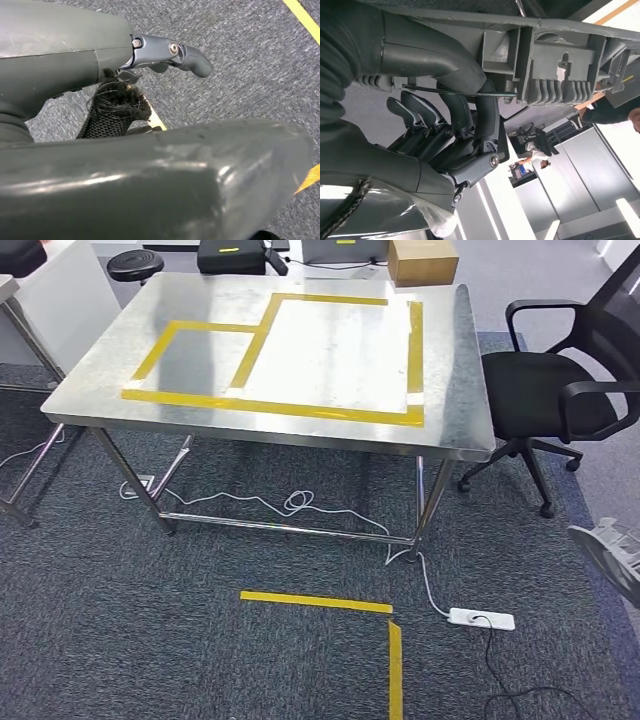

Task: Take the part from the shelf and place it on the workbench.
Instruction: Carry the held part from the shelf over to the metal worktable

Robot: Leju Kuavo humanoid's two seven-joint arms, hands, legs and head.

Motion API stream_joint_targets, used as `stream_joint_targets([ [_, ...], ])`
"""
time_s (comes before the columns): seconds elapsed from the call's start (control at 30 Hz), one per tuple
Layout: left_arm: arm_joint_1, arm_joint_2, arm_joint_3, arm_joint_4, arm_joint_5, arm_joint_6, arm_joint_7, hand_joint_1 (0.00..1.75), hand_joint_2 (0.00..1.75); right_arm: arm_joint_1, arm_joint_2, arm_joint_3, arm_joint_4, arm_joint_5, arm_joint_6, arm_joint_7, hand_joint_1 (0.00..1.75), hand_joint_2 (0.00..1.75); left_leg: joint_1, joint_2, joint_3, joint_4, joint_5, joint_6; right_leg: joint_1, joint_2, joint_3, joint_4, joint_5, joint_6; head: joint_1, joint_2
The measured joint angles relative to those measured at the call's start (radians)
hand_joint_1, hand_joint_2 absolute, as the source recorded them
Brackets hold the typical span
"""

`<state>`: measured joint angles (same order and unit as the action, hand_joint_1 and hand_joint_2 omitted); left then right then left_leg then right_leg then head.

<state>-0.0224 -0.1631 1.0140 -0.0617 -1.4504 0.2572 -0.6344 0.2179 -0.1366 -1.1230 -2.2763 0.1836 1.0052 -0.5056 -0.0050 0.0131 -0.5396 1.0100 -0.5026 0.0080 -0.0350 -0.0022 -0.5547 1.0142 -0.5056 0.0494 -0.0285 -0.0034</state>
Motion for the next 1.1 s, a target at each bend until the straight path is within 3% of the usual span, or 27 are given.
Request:
stream_joint_targets([
  [0.13, 0.000, 0.002, -0.001, 0.001, -0.005, 0.016, 0.001, 0.00, 0.00, 0.005, -0.002, 0.004, 0.000, -0.003, -0.010, 0.003, 1.75, 1.75, -0.004, 0.000, -0.003, 0.006, -0.002, 0.006, -0.007, -0.001, 0.001, -0.006, 0.006, 0.008, -0.001, 0.000],
  [0.23, -0.001, 0.002, -0.003, 0.002, -0.010, 0.031, 0.003, 0.00, 0.00, 0.014, -0.012, 0.008, 0.000, -0.007, -0.025, 0.006, 1.75, 1.75, 0.000, 0.002, 0.013, -0.038, 0.017, 0.031, -0.007, -0.002, 0.001, -0.016, 0.009, 0.019, -0.004, 0.000],
  [0.27, -0.001, 0.001, -0.003, 0.002, -0.011, 0.035, 0.003, 0.00, 0.00, 0.016, -0.017, 0.009, 0.001, -0.008, -0.028, 0.007, 1.75, 1.75, 0.004, 0.004, 0.024, -0.062, 0.028, 0.038, -0.005, -0.001, -0.009, 0.001, -0.003, 0.020, -0.002, 0.000],
  [0.33, -0.002, 0.000, -0.003, 0.003, -0.011, 0.040, 0.004, 0.00, 0.00, 0.020, -0.023, 0.012, 0.003, -0.015, -0.039, 0.010, 1.75, 1.75, 0.009, 0.007, 0.037, -0.087, 0.035, 0.043, -0.003, 0.001, -0.057, 0.097, -0.050, 0.024, 0.005, 0.000],
  [0.4, -0.001, 0.000, -0.003, 0.006, -0.011, 0.037, 0.005, 0.00, 0.00, 0.025, -0.029, 0.017, 0.006, -0.026, -0.056, 0.015, 1.75, 1.75, 0.012, 0.007, 0.040, -0.086, 0.025, 0.039, -0.006, 0.001, -0.117, 0.208, -0.084, 0.034, 0.008, 0.000],
  [0.43, -0.001, 0.000, -0.004, 0.008, -0.010, 0.035, 0.006, 0.00, 0.00, 0.029, -0.034, 0.021, 0.008, -0.031, -0.065, 0.020, 1.75, 1.75, 0.015, 0.007, 0.044, -0.083, 0.017, 0.035, -0.009, 0.001, -0.129, 0.226, -0.077, 0.040, 0.008, 0.000],
  [0.47, -0.001, 0.000, -0.004, 0.011, -0.010, 0.033, 0.007, 0.00, 0.00, 0.033, -0.039, 0.025, 0.010, -0.035, -0.073, 0.024, 1.75, 1.75, 0.019, 0.007, 0.049, -0.078, 0.009, 0.029, -0.013, 0.000, -0.122, 0.206, -0.051, 0.047, 0.008, 0.000],
  [0.5, -0.001, 0.000, -0.004, 0.014, -0.010, 0.032, 0.008, 0.00, 0.00, 0.037, -0.044, 0.030, 0.012, -0.038, -0.081, 0.027, 1.75, 1.75, 0.025, 0.007, 0.055, -0.069, -0.002, 0.020, -0.019, -0.003, -0.096, 0.152, -0.014, 0.057, 0.008, 0.000],
  [0.53, -0.002, 0.002, -0.005, 0.017, -0.010, 0.033, 0.011, 0.00, 0.00, 0.040, -0.048, 0.035, 0.014, -0.040, -0.088, 0.029, 1.75, 1.75, 0.030, 0.007, 0.059, -0.057, -0.015, 0.010, -0.023, -0.005, -0.066, 0.093, 0.009, 0.069, 0.009, 0.000],
  [0.57, -0.002, 0.004, -0.006, 0.018, -0.010, 0.033, 0.013, 0.00, 0.00, 0.042, -0.052, 0.040, 0.017, -0.041, -0.094, 0.030, 1.75, 1.75, 0.033, 0.007, 0.060, -0.041, -0.031, -0.001, -0.025, -0.006, -0.038, 0.044, 0.017, 0.073, 0.015, 0.000],
  [0.63, -0.004, 0.009, -0.008, 0.021, -0.010, 0.034, 0.018, 0.00, 0.00, 0.047, -0.058, 0.051, 0.025, -0.042, -0.108, 0.031, 1.75, 1.75, 0.030, 0.008, 0.061, -0.021, -0.055, -0.018, -0.024, -0.005, -0.013, 0.013, -0.006, 0.054, 0.019, 0.000],
  [0.7, -0.005, 0.010, -0.011, 0.023, -0.009, 0.032, 0.019, 0.00, 0.00, 0.054, -0.062, 0.060, 0.029, -0.041, -0.119, 0.031, 1.75, 1.75, 0.028, 0.007, 0.067, -0.018, -0.065, -0.025, -0.022, -0.001, -0.009, 0.021, -0.023, 0.022, 0.010, 0.000],
  [0.77, -0.007, 0.010, -0.011, 0.025, -0.006, 0.030, 0.019, 0.00, 0.00, 0.063, -0.065, 0.069, 0.031, -0.040, -0.129, 0.029, 1.75, 1.75, 0.030, 0.005, 0.057, 0.016, -0.076, -0.027, -0.021, 0.002, 0.006, 0.022, -0.037, 0.006, -0.001, 0.000],
  [0.83, -0.008, 0.009, -0.012, 0.027, -0.004, 0.027, 0.019, 0.00, 0.00, 0.070, -0.070, 0.078, 0.032, -0.039, -0.140, 0.026, 1.75, 1.75, 0.030, 0.003, -0.013, 0.135, -0.106, -0.025, -0.016, 0.003, 0.032, 0.014, -0.052, -0.006, -0.009, 0.000],
  [0.9, -0.006, 0.007, -0.012, 0.030, -0.003, 0.025, 0.019, 0.00, 0.00, 0.072, -0.072, 0.087, 0.033, -0.039, -0.147, 0.025, 1.75, 1.75, 0.026, 0.002, -0.121, 0.278, -0.126, -0.016, -0.006, 0.006, 0.064, 0.002, -0.070, -0.014, -0.015, 0.000],
  [0.93, -0.004, 0.007, -0.012, 0.031, -0.003, 0.025, 0.019, 0.00, 0.00, 0.074, -0.072, 0.089, 0.033, -0.039, -0.150, 0.025, 1.75, 1.75, 0.021, 0.001, -0.163, 0.312, -0.110, -0.008, 0.000, 0.010, 0.084, -0.005, -0.080, -0.017, -0.017, 0.000],
  [0.97, -0.002, 0.006, -0.012, 0.032, -0.003, 0.025, 0.019, 0.00, 0.00, 0.075, -0.072, 0.092, 0.033, -0.038, -0.151, 0.025, 1.75, 1.75, 0.015, 0.000, -0.187, 0.306, -0.070, 0.004, 0.006, 0.013, 0.108, -0.013, -0.091, -0.020, -0.020, 0.000],
  [1.03, 0.000, 0.006, -0.012, 0.034, -0.002, 0.026, 0.019, 0.00, 0.00, 0.079, -0.074, 0.098, 0.033, -0.038, -0.151, 0.025, 1.75, 1.75, -0.004, -0.011, -0.190, 0.200, 0.057, 0.044, 0.020, 0.019, 0.161, -0.033, -0.116, -0.024, -0.026, 0.000],
  [1.07, 0.002, 0.007, -0.012, 0.035, -0.002, 0.027, 0.020, 0.00, 0.00, 0.080, -0.074, 0.100, 0.034, -0.038, -0.152, 0.025, 1.75, 1.75, -0.013, -0.017, -0.182, 0.155, 0.106, 0.067, 0.024, 0.023, 0.182, -0.042, -0.128, -0.022, -0.020, 0.000],
  [1.1, 0.003, 0.008, -0.012, 0.036, -0.002, 0.029, 0.020, 0.00, 0.00, 0.079, -0.075, 0.103, 0.036, -0.038, -0.153, 0.024, 1.75, 1.75, -0.021, -0.023, -0.173, 0.124, 0.135, 0.084, 0.023, 0.026, 0.197, -0.050, -0.137, -0.019, -0.013, 0.000],
])
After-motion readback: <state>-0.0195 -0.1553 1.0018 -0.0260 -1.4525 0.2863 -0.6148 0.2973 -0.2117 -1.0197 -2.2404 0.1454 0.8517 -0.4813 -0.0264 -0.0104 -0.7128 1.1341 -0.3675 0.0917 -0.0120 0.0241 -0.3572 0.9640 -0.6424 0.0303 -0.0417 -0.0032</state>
